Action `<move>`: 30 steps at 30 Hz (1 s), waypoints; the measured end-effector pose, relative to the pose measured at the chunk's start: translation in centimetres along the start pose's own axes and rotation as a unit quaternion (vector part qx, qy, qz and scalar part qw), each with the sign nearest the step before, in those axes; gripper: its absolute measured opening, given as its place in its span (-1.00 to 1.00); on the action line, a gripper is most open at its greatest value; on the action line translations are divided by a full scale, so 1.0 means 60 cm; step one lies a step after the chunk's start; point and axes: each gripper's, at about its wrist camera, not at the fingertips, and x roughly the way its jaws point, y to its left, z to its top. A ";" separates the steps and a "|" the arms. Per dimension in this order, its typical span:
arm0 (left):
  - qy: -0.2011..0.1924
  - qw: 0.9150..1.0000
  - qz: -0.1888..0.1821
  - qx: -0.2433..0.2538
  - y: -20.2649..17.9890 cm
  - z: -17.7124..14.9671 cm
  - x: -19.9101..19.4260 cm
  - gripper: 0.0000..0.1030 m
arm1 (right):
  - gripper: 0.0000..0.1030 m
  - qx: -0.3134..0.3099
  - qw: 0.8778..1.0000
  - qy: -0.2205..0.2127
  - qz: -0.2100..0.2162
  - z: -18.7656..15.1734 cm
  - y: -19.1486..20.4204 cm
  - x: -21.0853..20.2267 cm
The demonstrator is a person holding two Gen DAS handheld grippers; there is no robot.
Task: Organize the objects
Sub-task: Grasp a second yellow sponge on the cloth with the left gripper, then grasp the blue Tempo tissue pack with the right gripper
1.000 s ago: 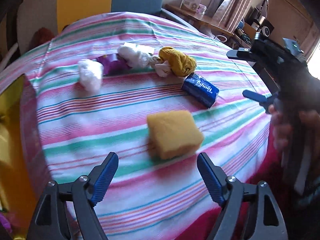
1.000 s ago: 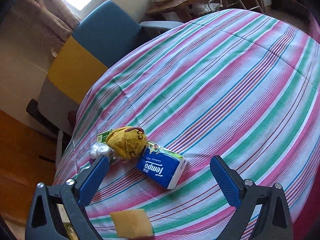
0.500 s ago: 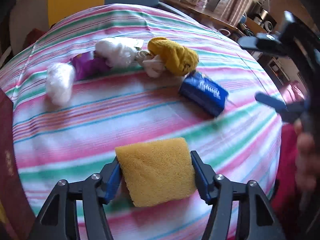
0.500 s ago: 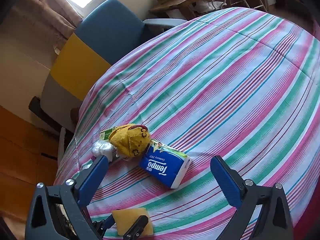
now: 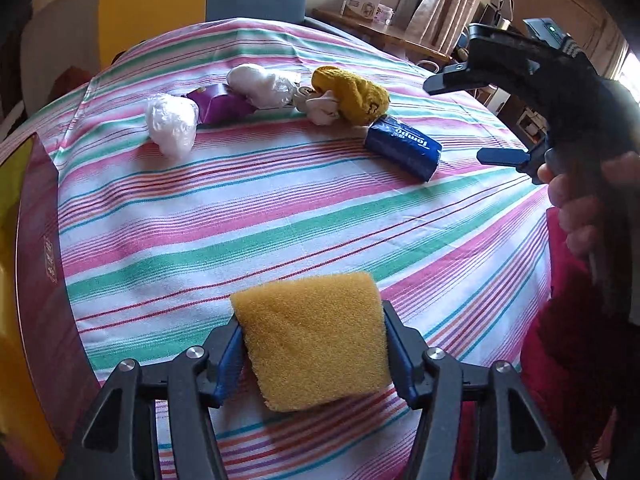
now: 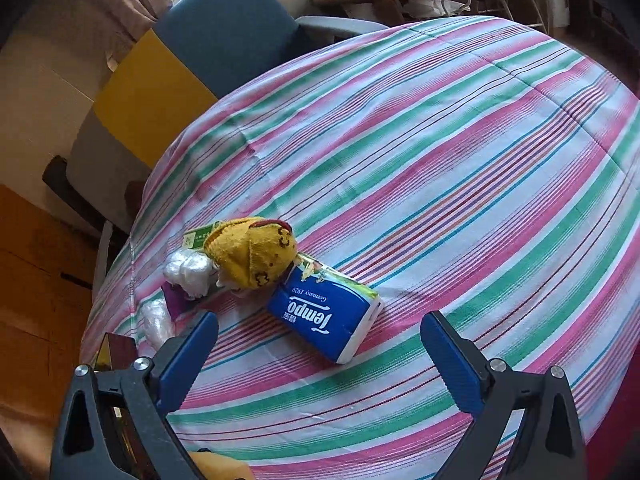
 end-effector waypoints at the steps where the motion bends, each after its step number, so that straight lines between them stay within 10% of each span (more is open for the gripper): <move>1: -0.003 1.000 0.002 0.004 -0.001 -0.001 0.001 0.19 | 0.99 -0.005 1.000 0.003 -0.006 -0.001 0.002 0.003; 15: -0.021 1.000 -0.008 0.010 0.004 -0.012 0.004 0.24 | 0.97 -0.144 0.980 0.047 -0.128 -0.018 0.074 0.056; 25: -0.026 0.999 -0.026 -0.004 0.013 -0.015 0.005 0.25 | 0.99 -0.290 0.926 0.114 -0.214 0.003 0.109 0.153; 27: -0.026 0.999 -0.027 -0.004 0.013 -0.014 0.006 0.25 | 0.73 -0.284 0.935 0.100 -0.190 -0.001 0.107 0.143; 28: -0.027 0.999 -0.027 -0.005 0.013 -0.014 0.006 0.25 | 0.19 -0.281 0.938 0.103 -0.174 -0.005 0.112 0.134; 30: -0.030 0.999 -0.024 -0.003 0.011 -0.016 0.006 0.25 | 0.04 -0.294 0.935 0.103 -0.167 -0.023 0.127 0.120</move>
